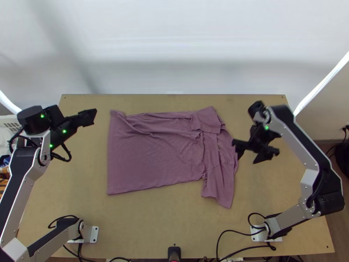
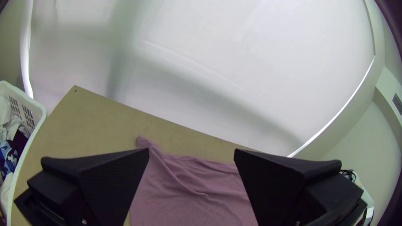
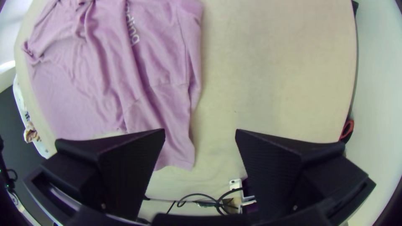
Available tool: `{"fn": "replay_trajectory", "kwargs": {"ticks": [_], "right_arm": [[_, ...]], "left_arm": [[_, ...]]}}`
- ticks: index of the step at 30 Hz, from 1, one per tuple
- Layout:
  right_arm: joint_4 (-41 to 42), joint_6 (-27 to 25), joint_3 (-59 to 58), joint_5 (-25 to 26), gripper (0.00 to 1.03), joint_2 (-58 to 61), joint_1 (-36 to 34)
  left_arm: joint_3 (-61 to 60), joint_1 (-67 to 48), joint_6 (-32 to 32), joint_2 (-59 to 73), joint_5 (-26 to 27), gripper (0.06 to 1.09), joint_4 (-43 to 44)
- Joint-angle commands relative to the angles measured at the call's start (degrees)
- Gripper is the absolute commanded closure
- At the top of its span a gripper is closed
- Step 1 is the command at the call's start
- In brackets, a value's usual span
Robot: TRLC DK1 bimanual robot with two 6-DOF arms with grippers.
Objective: Fold the t-shirt
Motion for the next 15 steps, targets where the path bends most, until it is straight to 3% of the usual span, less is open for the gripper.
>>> {"fn": "replay_trajectory", "kwargs": {"ticks": [1, 11, 13, 15], "right_arm": [[3.7, -0.6, -5.2, -1.2, 0.29, -2.1, 1.7], [11.9, -0.6, -9.0, -3.0, 0.34, 2.0, 1.7], [13.6, -0.6, -9.9, -3.1, 0.47, 2.8, 1.4], [15.3, -0.6, -10.9, -3.2, 0.49, 3.2, 1.3]], "left_arm": [[-1.8, -0.3, -0.8, -1.6, 0.5, 0.10, -0.6], [-4.2, -0.3, -0.7, -4.9, 0.5, 0.10, -1.2], [-4.7, -0.3, -0.7, -5.2, 0.4, 0.10, -1.3], [-4.9, -0.2, -0.7, -5.5, 0.4, 0.10, -1.4]]}}
